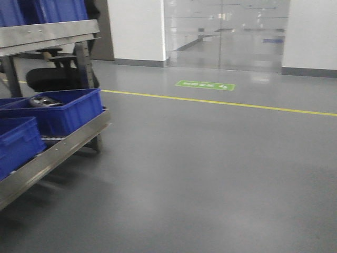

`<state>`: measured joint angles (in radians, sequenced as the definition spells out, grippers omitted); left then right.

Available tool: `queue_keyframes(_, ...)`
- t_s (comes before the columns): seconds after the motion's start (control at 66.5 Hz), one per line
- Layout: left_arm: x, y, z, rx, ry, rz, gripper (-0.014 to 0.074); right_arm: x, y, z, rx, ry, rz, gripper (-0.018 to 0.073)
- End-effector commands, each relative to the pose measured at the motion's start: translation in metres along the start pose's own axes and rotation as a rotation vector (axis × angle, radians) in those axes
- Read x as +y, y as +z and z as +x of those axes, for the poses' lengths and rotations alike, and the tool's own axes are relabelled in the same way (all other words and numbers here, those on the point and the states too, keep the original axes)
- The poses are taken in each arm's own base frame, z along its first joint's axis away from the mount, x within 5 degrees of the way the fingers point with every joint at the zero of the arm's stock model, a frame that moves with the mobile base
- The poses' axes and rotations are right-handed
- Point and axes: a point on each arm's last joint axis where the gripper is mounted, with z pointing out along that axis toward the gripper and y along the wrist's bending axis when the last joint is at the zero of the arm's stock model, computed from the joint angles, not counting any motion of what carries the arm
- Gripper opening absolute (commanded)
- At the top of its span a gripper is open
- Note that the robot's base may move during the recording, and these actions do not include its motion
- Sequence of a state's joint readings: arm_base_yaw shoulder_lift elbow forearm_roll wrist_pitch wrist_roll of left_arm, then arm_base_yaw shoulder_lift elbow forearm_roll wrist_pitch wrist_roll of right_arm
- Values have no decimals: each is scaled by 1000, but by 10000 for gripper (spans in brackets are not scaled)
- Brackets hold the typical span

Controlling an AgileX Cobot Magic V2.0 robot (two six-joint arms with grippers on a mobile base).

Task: Move two blue bins to right shelf middle
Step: 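Drive up to a shelf of blue bins holding the cyan bin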

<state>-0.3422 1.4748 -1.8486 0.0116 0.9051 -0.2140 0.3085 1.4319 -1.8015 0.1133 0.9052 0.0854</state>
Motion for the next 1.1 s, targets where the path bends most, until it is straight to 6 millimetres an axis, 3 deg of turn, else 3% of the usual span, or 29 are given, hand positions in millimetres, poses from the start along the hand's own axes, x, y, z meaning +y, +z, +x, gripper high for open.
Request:
queue_keyframes(0.0,-5,-15,-14,-125,-14,48,-111,4,-12,-12,-113,-10,-28,-154)
queue_keyframes(1.082,-5,-15,-14,-125,-14,48,-111,4,-12,-12,-113,-10,-28,-154)
